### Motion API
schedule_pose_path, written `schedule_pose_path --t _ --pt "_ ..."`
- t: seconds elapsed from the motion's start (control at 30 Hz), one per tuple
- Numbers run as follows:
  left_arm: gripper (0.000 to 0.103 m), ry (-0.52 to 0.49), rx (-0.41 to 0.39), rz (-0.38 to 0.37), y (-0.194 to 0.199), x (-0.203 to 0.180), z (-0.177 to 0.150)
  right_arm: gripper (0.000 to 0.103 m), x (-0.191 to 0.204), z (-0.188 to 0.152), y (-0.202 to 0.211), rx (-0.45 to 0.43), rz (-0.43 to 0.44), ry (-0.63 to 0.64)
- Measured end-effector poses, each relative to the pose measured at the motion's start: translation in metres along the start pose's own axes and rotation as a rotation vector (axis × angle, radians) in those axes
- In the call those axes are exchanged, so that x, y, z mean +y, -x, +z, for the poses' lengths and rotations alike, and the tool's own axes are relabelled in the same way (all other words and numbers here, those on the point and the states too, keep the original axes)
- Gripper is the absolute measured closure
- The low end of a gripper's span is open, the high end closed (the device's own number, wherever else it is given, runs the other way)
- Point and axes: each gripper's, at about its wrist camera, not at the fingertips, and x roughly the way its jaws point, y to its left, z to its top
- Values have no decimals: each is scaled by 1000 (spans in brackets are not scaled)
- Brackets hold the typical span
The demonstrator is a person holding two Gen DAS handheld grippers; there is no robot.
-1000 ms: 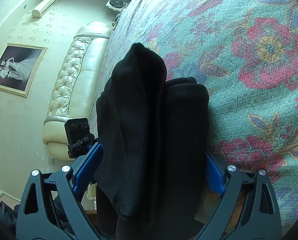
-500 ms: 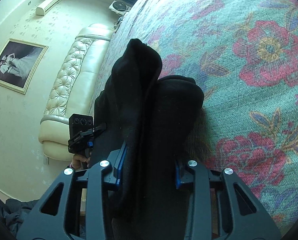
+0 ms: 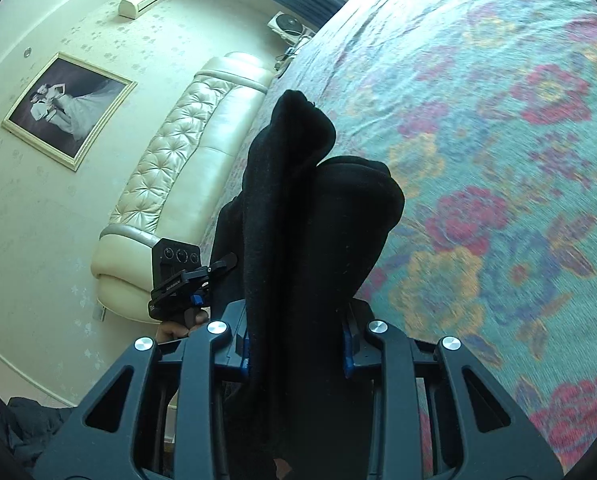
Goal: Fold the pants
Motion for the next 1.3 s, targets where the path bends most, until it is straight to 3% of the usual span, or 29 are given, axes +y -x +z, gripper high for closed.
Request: schedule_pose_path --t 0.13,0.27,0.37,0.43,0.5,0.67,0.77,0.8,0.87,0.97,1.07,1.17,1.2,1.23,1.3 --pt "75 11 -39 68 19 18 31 73 2 31 -54 33 37 -6" --pt "73 31 -30 152 19 43 45 73 -5 49 -105 82 12 -25" --pt "62 50 -7 168 17 70 42 68 -25 52 -121 87 -28 -87" --pt "53 38 -49 166 24 71 37 59 -43 47 -117 77 -5 -166" --pt "41 26 -110 165 41 71 31 57 -53 42 -105 43 -16 -199" --pt "39 -47 -181 233 74 47 9 55 -48 34 -62 -118 -51 -217" --pt "37 -103 -196 218 79 20 -5 55 -19 26 -46 -182 18 -159" --pt "30 -111 -196 198 77 12 -9 55 -8 24 -46 -179 59 -134" --pt "29 -118 -187 161 66 -1 -16 55 5 18 -54 -132 152 -132" --pt "27 -148 -150 185 41 -10 -24 55 16 10 -72 -53 144 -107" --pt "25 -209 -142 238 26 -15 -29 57 2 -2 -84 19 64 -145" --pt "25 -221 -138 244 24 -14 -32 74 -21 -17 -80 22 80 -204" --pt "25 -223 -151 241 29 -16 -31 74 -25 -19 -77 14 108 -236" --pt "25 -228 -168 238 36 -20 -29 68 -26 -19 -70 0 133 -249" --pt "25 -270 -207 265 51 -26 -23 44 -16 -10 -55 -47 129 -189"
